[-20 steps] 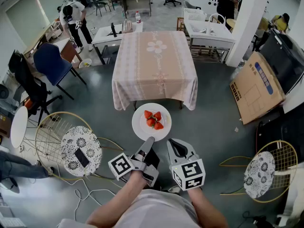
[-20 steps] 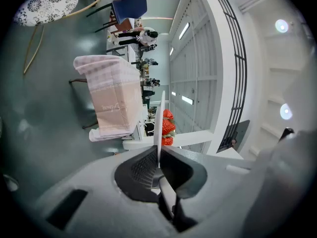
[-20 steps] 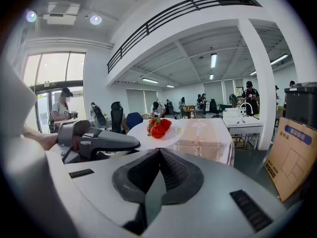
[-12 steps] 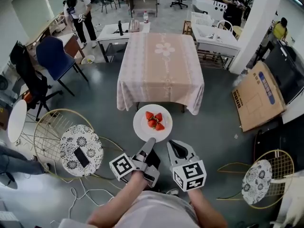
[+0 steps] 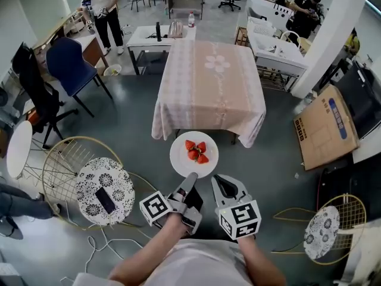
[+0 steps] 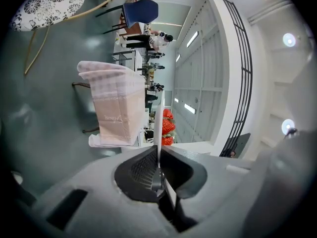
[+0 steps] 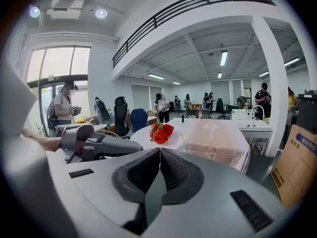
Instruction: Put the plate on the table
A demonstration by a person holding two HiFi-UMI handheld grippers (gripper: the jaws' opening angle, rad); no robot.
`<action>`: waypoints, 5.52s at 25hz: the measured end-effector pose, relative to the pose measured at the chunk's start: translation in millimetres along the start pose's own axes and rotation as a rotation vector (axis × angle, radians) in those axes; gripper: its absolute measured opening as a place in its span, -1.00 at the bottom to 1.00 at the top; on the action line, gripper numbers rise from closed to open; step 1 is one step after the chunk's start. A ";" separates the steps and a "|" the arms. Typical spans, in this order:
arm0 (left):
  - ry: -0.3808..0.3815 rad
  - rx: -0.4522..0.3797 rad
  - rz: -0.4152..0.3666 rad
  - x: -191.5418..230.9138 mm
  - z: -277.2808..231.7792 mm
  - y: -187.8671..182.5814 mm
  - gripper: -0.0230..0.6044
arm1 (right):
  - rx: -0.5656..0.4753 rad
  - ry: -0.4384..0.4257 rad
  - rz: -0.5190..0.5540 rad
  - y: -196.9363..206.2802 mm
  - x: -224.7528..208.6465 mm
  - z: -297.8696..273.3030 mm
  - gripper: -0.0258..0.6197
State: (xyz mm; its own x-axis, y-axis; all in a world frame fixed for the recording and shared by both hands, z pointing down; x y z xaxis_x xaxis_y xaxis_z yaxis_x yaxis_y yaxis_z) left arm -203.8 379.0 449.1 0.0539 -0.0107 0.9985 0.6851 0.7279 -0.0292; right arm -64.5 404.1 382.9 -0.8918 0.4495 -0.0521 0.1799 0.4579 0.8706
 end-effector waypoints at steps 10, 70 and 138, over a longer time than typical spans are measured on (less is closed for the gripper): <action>-0.007 0.005 -0.032 -6.9 -31.1 -18.5 -0.87 | -0.028 -0.023 0.029 -15.3 -24.5 -21.3 -0.91; -0.061 0.043 0.009 12.1 -314.0 -220.6 -0.87 | 0.006 -0.031 0.092 -152.8 -230.2 -261.8 -0.91; -0.318 0.114 0.034 133.4 -570.5 -342.8 -0.86 | 0.128 -0.155 -0.198 -151.8 -480.7 -493.8 -0.91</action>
State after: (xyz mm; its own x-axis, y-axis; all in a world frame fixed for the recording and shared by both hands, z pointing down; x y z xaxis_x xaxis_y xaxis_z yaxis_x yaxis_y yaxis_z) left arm -17.0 -263.0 565.7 -0.1666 0.2166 0.9619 0.6003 0.7962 -0.0753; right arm 131.8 -260.3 517.4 -0.8423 0.4492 -0.2978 0.0681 0.6368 0.7680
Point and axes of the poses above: the fingertips, and each gripper's own axes: z backward along the fingers, x to its left, y out of its underside, the point moved 7 cm from there along z, backward along the fingers, and after that the axes turned 7 degrees about x, right-handed, at the moved point
